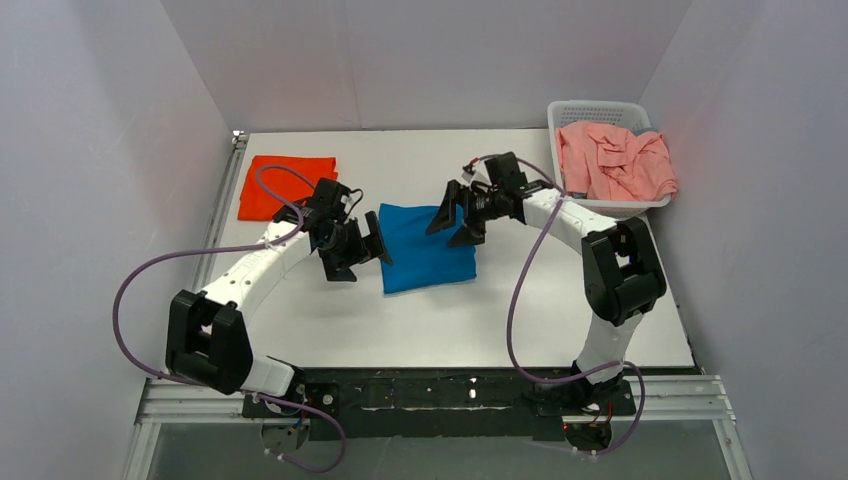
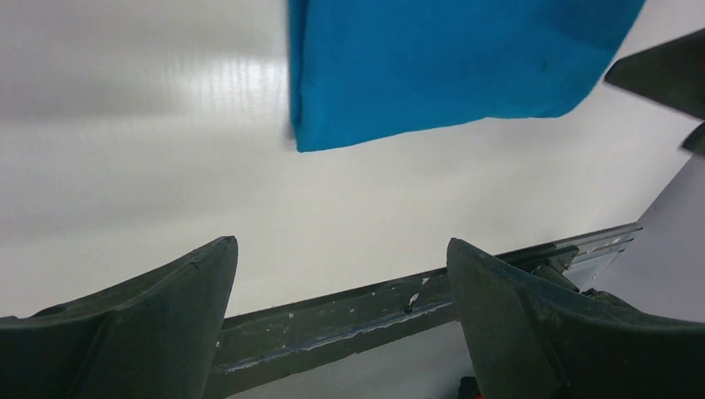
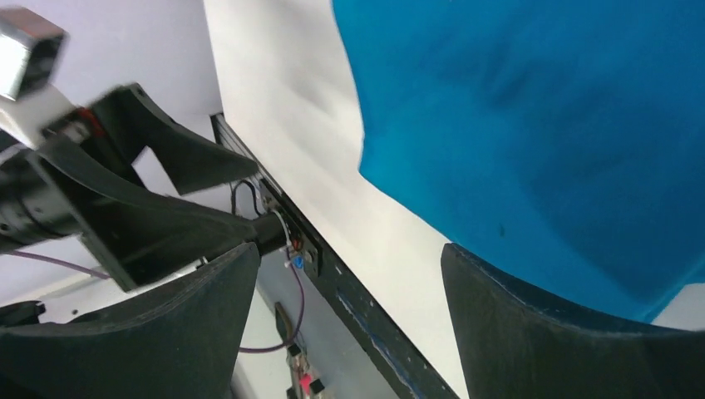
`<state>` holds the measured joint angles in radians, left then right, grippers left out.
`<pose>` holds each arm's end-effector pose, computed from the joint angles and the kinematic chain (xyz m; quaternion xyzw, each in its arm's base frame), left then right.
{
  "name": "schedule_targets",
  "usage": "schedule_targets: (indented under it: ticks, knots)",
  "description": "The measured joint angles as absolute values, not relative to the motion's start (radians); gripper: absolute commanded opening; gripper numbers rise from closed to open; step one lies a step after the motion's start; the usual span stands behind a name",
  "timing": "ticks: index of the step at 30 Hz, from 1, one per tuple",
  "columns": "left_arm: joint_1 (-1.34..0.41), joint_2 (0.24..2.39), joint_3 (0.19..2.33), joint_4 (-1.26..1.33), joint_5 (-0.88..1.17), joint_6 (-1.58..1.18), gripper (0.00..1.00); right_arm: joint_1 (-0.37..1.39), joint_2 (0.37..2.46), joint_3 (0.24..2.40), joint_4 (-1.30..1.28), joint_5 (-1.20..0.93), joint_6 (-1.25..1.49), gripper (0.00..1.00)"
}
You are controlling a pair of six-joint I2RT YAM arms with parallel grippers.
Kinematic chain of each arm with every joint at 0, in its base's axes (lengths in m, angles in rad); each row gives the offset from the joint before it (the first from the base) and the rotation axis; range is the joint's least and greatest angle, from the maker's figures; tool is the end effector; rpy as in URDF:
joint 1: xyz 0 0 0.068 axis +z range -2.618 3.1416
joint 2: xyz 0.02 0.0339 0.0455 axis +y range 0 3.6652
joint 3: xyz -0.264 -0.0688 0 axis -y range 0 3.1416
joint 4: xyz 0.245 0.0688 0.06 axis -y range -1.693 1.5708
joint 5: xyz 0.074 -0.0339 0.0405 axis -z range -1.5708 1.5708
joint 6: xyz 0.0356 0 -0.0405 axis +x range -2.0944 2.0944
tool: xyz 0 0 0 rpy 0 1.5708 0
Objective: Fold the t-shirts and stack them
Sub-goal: Put the neatly folded tshirt into the corner of the board with the left arm
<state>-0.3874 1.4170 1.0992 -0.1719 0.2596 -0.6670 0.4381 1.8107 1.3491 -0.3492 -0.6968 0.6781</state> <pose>0.2990 -0.1319 0.3038 -0.0525 0.8512 -0.3526 0.3852 0.3513 0.1898 0.2411 -0.0212 0.8818 0.4536 0.1278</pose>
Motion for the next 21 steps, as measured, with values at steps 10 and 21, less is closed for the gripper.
schedule_targets:
  ticks: [10, 21]
  knots:
    - [-0.309, 1.548, 1.059, -0.078, 0.284, -0.719, 0.98, 0.442, 1.952, 1.108, -0.083, -0.753, 0.772, 0.89]
    - [-0.288, 1.807, 1.200, -0.023, 0.321, -0.707, 0.98, 0.445, 1.890, 1.079, -0.049, -0.710, 0.738, 0.91]
